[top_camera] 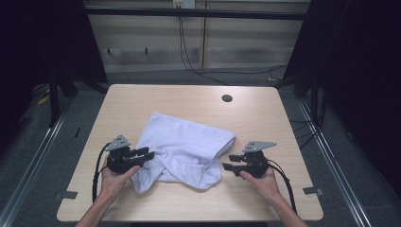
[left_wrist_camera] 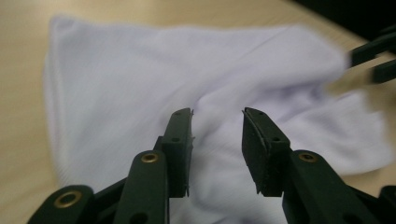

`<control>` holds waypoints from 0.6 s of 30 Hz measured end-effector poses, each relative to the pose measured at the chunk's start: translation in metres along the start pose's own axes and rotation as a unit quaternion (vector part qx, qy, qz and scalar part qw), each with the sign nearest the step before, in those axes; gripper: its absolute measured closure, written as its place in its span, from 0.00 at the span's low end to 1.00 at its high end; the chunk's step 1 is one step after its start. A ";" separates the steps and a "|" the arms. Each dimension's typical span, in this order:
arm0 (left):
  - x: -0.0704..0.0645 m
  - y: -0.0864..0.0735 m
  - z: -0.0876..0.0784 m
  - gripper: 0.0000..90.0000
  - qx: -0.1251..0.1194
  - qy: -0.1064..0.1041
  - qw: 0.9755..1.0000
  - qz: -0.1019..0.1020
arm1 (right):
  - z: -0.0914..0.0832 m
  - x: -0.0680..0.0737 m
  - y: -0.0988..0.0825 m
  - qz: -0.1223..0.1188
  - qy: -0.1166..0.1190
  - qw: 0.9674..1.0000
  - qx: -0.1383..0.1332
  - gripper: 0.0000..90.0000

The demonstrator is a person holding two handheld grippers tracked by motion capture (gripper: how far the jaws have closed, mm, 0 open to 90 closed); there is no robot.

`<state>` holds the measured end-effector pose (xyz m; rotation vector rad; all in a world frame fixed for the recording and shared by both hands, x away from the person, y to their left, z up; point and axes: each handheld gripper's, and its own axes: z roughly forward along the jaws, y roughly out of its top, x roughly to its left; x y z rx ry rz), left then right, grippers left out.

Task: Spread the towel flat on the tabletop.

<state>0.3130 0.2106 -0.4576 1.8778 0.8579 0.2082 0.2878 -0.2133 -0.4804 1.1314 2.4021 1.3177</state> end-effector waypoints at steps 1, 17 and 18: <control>-0.005 0.004 0.005 0.68 0.004 -0.011 1.000 0.008 | 0.002 -0.004 0.004 0.001 -0.005 1.000 -0.003 0.60; -0.049 -0.003 0.107 0.55 0.153 -0.073 0.982 0.081 | 0.060 -0.024 0.021 -0.021 -0.011 0.999 0.037 0.42; -0.048 -0.003 0.107 0.56 0.151 -0.077 0.982 0.082 | 0.063 -0.023 0.021 -0.021 -0.012 0.999 0.039 0.43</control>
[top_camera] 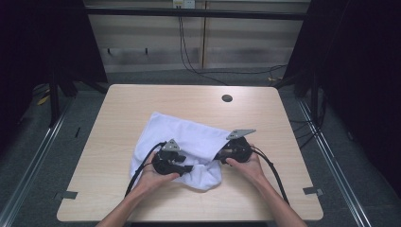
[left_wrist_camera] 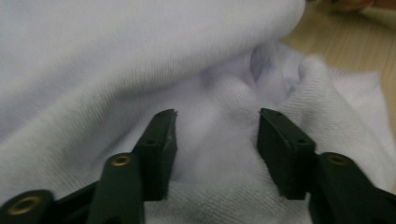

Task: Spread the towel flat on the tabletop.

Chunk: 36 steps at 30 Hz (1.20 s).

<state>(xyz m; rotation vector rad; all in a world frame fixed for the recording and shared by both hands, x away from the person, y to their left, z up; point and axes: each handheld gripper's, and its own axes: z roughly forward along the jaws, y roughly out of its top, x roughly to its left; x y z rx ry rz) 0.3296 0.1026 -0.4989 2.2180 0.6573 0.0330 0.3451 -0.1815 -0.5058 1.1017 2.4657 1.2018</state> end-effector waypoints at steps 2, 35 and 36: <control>0.001 0.000 -0.001 0.62 0.005 -0.006 1.000 0.005 | 0.003 0.004 -0.001 -0.012 -0.009 1.000 0.001 0.56; -0.007 0.014 -0.064 0.97 -0.138 -0.039 0.990 0.012 | -0.060 0.025 -0.016 0.015 0.018 1.000 -0.012 0.85; -0.003 0.012 -0.073 0.97 -0.154 -0.034 0.988 0.004 | -0.064 0.022 -0.015 0.018 0.011 1.000 -0.016 0.85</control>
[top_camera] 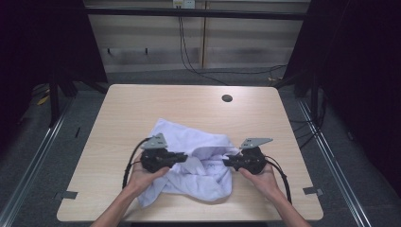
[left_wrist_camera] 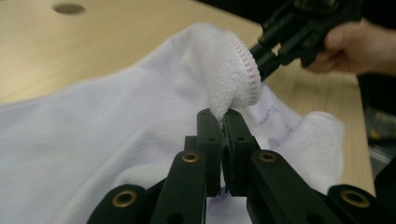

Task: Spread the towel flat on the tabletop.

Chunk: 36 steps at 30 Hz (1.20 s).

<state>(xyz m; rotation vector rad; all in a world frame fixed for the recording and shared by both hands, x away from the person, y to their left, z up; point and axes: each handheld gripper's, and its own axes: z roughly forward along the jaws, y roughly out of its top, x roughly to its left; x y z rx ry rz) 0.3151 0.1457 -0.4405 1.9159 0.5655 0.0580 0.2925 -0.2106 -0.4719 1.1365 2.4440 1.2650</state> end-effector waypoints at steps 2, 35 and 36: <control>0.007 0.001 -0.017 0.97 -0.029 0.012 0.999 -0.018 | -0.007 -0.005 0.002 0.007 -0.010 1.000 -0.007 0.85; 0.060 0.148 -0.130 0.97 -0.211 0.170 0.962 -0.030 | -0.105 -0.100 0.186 0.061 -0.125 0.966 -0.216 0.86; 0.057 0.148 -0.132 0.97 -0.211 0.167 0.963 -0.024 | -0.108 -0.099 0.188 0.061 -0.123 0.965 -0.224 0.86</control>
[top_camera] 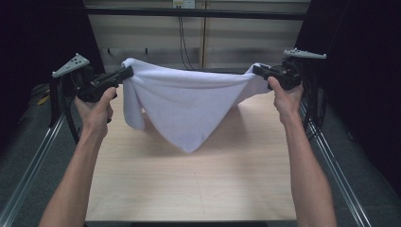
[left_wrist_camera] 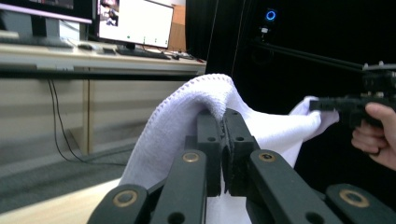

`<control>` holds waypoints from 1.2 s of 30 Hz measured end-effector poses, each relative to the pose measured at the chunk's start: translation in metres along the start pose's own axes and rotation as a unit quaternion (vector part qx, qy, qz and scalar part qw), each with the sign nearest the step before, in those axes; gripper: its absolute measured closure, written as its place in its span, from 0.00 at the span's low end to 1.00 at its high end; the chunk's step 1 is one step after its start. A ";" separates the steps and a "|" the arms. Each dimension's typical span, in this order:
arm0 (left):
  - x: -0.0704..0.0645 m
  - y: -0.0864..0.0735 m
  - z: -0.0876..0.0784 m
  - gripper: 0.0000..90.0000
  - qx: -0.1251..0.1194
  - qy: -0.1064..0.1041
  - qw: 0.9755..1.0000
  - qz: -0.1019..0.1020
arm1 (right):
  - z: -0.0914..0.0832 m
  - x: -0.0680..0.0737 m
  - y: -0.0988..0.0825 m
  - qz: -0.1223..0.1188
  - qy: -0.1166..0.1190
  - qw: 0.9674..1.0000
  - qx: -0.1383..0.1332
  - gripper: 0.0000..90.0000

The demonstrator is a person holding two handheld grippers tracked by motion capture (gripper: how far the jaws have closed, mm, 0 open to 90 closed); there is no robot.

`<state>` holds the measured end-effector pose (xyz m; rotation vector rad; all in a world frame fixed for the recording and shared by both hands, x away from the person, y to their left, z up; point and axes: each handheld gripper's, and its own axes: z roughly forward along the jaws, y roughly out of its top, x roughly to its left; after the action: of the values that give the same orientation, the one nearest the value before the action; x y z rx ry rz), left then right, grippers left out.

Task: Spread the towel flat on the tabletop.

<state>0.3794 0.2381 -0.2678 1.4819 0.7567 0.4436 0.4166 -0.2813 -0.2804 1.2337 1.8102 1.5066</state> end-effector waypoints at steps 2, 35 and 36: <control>-0.005 -0.004 -0.006 0.97 0.001 -0.013 1.000 0.006 | -0.004 0.000 0.000 0.001 0.004 1.000 -0.006 0.86; 0.007 -0.215 -0.018 0.66 0.251 -0.062 0.963 -0.072 | -0.067 0.056 -0.195 -0.020 0.073 0.987 0.144 0.48; 0.008 -0.220 -0.017 0.65 0.268 -0.062 0.959 -0.063 | -0.063 0.060 -0.198 -0.020 0.083 0.986 0.145 0.48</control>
<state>0.3331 0.2400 -0.4836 1.9297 0.9086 0.0413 0.2705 -0.2599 -0.4382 1.2210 2.2142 1.3949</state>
